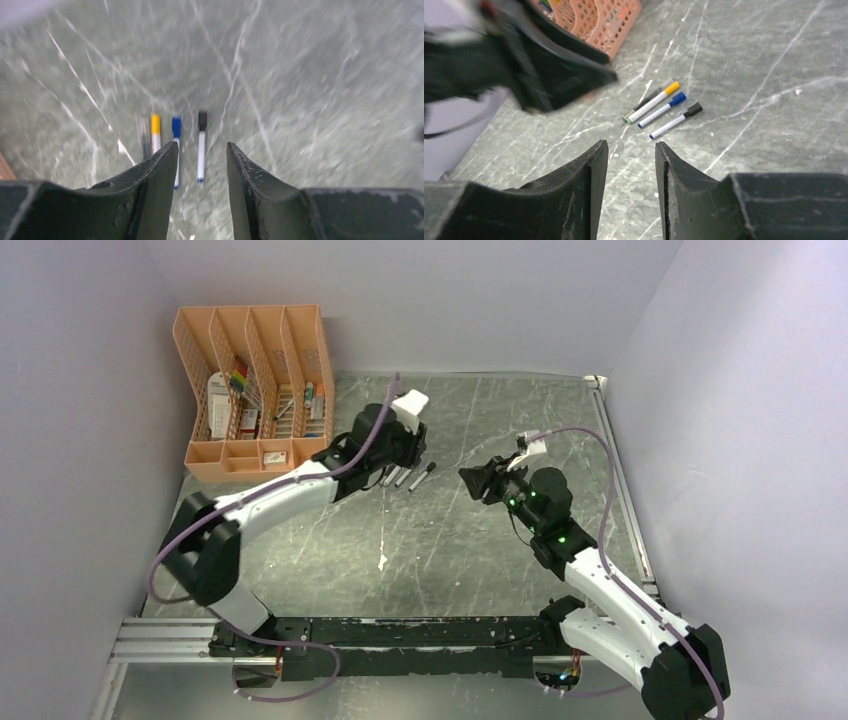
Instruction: Insert the pens into the pen caps
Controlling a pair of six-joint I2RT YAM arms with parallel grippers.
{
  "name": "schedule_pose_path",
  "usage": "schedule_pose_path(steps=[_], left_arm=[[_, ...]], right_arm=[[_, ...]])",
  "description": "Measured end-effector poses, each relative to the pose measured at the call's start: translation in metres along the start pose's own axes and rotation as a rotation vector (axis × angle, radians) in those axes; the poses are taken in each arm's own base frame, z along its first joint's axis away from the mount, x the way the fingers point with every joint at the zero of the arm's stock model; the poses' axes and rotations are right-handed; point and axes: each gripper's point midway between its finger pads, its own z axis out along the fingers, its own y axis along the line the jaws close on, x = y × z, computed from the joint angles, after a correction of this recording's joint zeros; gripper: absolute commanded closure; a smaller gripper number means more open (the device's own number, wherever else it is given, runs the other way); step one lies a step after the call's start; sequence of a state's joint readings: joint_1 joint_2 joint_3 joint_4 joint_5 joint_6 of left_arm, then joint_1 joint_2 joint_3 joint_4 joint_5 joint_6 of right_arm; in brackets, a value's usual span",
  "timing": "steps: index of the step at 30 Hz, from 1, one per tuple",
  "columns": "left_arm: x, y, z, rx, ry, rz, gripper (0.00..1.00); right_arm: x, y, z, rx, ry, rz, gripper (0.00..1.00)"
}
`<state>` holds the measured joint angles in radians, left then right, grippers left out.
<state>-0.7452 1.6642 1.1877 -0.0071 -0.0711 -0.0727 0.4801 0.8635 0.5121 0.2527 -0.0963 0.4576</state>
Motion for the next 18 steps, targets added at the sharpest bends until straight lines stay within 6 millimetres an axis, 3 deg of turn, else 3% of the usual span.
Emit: schedule_pose_path(steps=[3, 6, 10, 14, 18], left_arm=[[-0.051, -0.002, -0.029, 0.014, -0.179, -0.049, 0.5], [-0.075, -0.004, -0.06, 0.031, -0.312, -0.12, 0.38], [-0.086, -0.005, -0.084, 0.054, -0.402, -0.205, 0.37], [-0.093, -0.006, -0.093, 0.062, -0.437, -0.249, 0.48], [-0.093, -0.002, -0.094, 0.041, -0.438, -0.277, 0.48]], right_arm=[[0.015, -0.01, 0.005, 0.041, 0.054, 0.012, 0.59], [0.036, -0.022, 0.012, 0.092, 0.134, 0.027, 0.52], [0.057, -0.031, 0.013, 0.127, 0.206, 0.045, 0.45], [0.058, -0.032, 0.013, 0.129, 0.208, 0.05, 0.43], [0.058, -0.032, 0.012, 0.131, 0.209, 0.053, 0.42]])
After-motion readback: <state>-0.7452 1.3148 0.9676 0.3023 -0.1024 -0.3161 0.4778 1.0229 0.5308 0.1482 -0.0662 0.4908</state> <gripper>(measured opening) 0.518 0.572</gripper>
